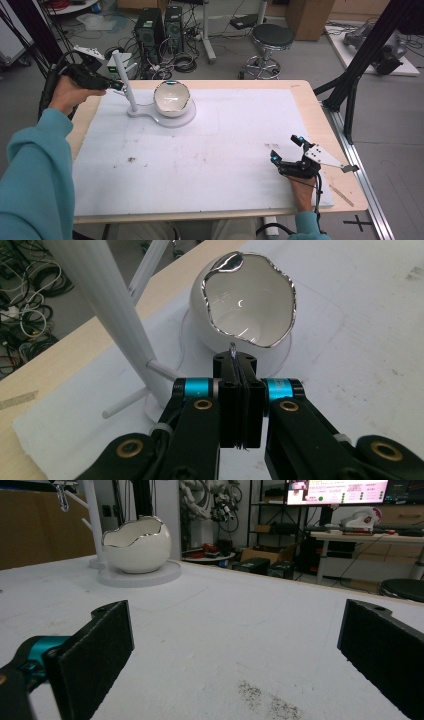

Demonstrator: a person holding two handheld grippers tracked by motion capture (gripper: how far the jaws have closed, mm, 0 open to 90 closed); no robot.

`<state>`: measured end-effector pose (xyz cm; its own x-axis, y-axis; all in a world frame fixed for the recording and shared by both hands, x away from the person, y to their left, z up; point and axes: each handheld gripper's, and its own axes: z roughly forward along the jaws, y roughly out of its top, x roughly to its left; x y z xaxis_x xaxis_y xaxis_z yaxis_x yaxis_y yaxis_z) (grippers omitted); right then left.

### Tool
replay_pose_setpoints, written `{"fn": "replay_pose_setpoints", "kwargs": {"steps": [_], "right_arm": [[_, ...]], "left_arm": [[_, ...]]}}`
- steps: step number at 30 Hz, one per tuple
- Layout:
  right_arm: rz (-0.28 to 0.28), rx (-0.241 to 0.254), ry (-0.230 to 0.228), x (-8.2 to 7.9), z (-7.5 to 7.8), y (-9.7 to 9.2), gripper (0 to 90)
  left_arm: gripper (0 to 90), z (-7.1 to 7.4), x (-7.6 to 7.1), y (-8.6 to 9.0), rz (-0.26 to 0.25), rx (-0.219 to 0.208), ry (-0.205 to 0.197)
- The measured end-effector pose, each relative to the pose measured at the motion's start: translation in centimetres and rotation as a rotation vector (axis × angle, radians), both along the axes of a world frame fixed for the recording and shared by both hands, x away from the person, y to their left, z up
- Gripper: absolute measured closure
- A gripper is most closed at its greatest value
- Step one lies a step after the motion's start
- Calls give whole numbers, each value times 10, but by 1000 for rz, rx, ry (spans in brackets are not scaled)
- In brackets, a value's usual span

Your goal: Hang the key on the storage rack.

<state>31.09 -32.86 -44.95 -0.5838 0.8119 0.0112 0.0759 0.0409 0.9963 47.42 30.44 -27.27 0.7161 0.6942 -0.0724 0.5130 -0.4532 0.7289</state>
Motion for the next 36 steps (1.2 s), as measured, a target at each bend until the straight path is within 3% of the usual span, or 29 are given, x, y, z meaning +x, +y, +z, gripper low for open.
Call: {"fn": "replay_pose_setpoints", "kwargs": {"steps": [21, 36], "right_arm": [[-1, 0, 2, 0, 0, 0, 6], [0, -3, -1, 0, 0, 0, 7]], "left_arm": [[887, -12, 10, 12, 24, -4, 36], [886, -15, 15, 16, 32, -2, 19]]}}
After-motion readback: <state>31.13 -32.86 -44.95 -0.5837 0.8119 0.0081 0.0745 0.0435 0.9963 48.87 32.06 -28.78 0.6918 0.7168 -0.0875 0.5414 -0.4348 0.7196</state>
